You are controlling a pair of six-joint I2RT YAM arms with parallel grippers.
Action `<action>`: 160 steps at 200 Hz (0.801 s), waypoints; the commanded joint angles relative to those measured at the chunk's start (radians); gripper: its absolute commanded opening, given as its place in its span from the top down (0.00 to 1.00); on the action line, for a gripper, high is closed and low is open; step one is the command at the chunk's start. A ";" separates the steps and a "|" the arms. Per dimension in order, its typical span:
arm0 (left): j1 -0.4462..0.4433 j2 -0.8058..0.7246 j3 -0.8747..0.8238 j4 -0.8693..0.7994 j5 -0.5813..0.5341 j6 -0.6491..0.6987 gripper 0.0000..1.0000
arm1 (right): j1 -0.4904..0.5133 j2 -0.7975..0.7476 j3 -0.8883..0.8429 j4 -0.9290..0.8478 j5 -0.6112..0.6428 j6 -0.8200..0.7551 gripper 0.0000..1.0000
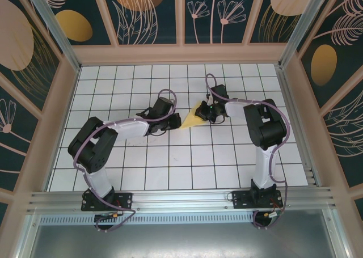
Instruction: Fold a paper plane with a square sheet of paper (pick it up from the middle)
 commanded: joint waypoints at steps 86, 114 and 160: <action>0.005 0.147 0.033 0.020 0.045 -0.024 1.00 | -0.013 0.095 -0.032 -0.122 0.142 -0.001 1.00; 0.005 0.155 0.025 -0.026 -0.006 -0.003 1.00 | -0.012 0.084 -0.021 -0.126 0.139 -0.012 1.00; 0.005 0.092 -0.010 0.075 0.067 -0.024 1.00 | -0.013 0.058 -0.003 -0.117 0.131 -0.031 1.00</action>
